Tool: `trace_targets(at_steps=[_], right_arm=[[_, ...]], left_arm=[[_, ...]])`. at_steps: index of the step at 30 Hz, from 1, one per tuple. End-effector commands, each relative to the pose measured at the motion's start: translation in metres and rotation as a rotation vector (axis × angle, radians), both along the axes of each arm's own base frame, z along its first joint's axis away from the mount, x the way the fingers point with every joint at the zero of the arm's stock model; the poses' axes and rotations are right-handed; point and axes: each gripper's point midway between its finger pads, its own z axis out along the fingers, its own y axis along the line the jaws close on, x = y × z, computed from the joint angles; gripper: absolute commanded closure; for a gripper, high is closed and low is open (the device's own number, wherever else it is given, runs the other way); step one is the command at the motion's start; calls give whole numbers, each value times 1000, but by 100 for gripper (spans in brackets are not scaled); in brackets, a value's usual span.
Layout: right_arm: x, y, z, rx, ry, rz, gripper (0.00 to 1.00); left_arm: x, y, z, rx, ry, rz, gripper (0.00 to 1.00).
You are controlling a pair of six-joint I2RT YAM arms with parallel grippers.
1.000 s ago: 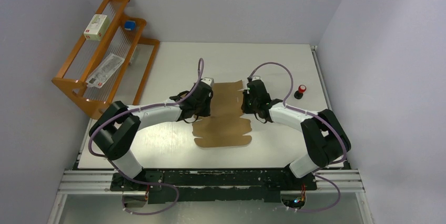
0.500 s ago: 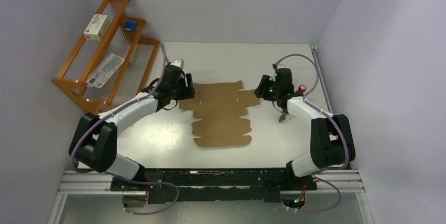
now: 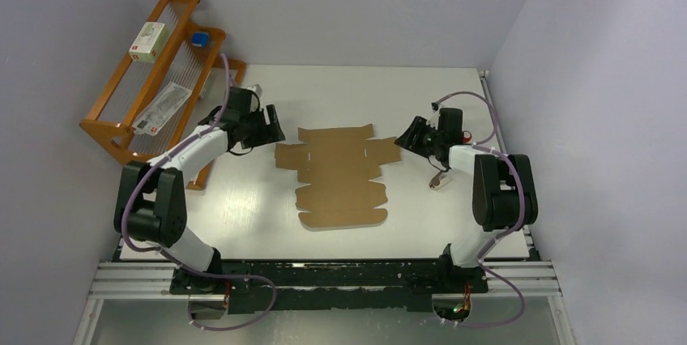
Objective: Fold the paper box
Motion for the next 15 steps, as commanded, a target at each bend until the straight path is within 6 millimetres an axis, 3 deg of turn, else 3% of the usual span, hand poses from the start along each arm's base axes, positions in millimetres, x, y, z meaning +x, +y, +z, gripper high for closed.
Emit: trace_targets(at_steps=[1,15], right_arm=[[2,8,-8,64,-4,40,51],[-1,17,-26,108,26,82,62]], left_arm=[[-6,-7,-14,-2,75,-78,23],[0,-2,-58,-30,193,-106,31]])
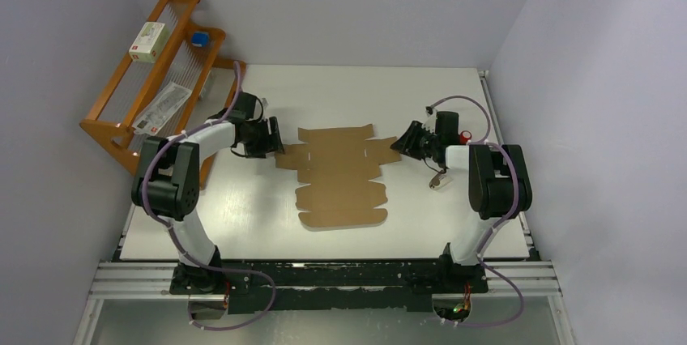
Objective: Fold the paper box
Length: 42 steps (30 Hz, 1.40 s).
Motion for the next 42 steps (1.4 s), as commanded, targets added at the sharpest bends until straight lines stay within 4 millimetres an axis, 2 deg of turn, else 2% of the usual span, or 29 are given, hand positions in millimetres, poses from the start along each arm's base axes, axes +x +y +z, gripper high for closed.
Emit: trace_targets(at_steps=[1,3,7,10,14,20,25,32,39,42], right_arm=[[0,1,-2,23,-8,10,63],[0,2,-3,23,-5,13,67],[-1,3,0,26,-8,24,77],[0,1,6,-4,-21,17,85],[2,-2,19,-72,-52,6,97],[4,3,37,-216,-85,-5,99],[3,8,61,-325,-133,-24,99],[-5,32,90,-445,-176,-9,98],[-13,61,91,-530,-173,9,97],[-15,68,87,-567,-160,10,97]], left_arm=[[7,-9,4,-61,-1,-43,32],[7,-14,0,-90,10,-53,38],[5,-22,0,-138,8,-63,59],[7,-25,10,-164,-38,-45,73],[10,-27,25,-151,-93,-27,83],[13,-37,46,-44,-178,-36,87],[12,-45,64,36,-252,-40,89],[6,-73,81,85,-324,-90,89],[3,-114,83,83,-353,-157,89],[3,-120,82,101,-359,-164,89]])
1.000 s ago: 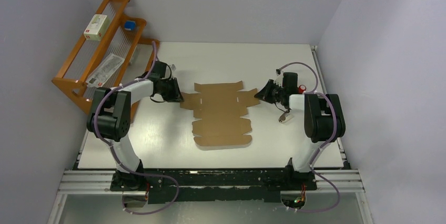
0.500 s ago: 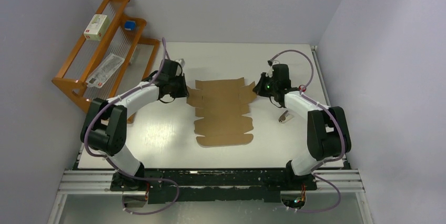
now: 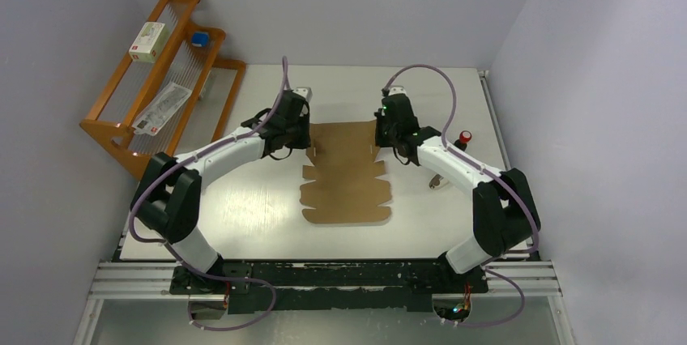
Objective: Fold the paper box
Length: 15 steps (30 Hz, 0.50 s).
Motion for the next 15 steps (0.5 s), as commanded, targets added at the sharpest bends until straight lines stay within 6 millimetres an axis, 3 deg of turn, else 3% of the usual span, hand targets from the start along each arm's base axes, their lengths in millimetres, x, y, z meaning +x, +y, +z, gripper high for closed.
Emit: trace_targets(at_steps=[1,10,15], right_arm=[[-1,5,-6,-86,18,-35,97],[-2,-10,-8,-136,6,-73,91],[-5,-20,-24,-167,44,-99,91]], left_arm=[[10,-14,7,27,-52,-3,89],[12,19,4,150,-98,94,86],[11,37,-13,241,-73,132,85]])
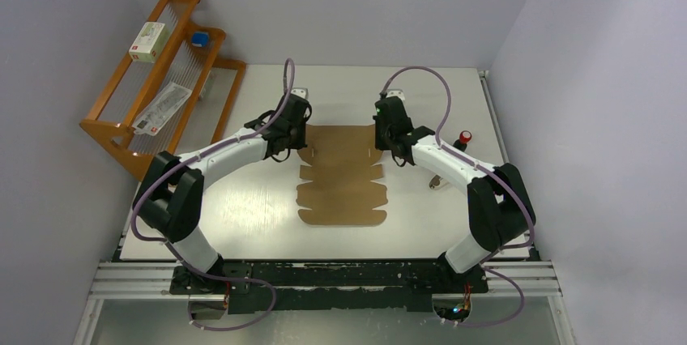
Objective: Fold the paper box
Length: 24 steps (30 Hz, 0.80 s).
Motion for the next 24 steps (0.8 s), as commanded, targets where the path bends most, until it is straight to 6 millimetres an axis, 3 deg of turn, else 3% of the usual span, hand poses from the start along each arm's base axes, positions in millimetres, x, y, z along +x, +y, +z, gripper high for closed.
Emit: trace_targets(at_steps=[1,8,16,19,24], right_arm=[[-3,-14,-11,-49,21,-45,91],[-2,-28,-23,-110,32,-93,91],[0,-26,-30,-109,51,-75,88],[3,-22,-18,-87,32,-35,84],[13,-20,19,-5,-29,79,64]], left_arm=[[1,21,-12,112,-5,50,85],[3,29,-28,180,15,71,86],[3,25,-39,179,33,51,86],[5,26,-31,173,2,52,86],[10,26,-14,148,-78,42,86]])
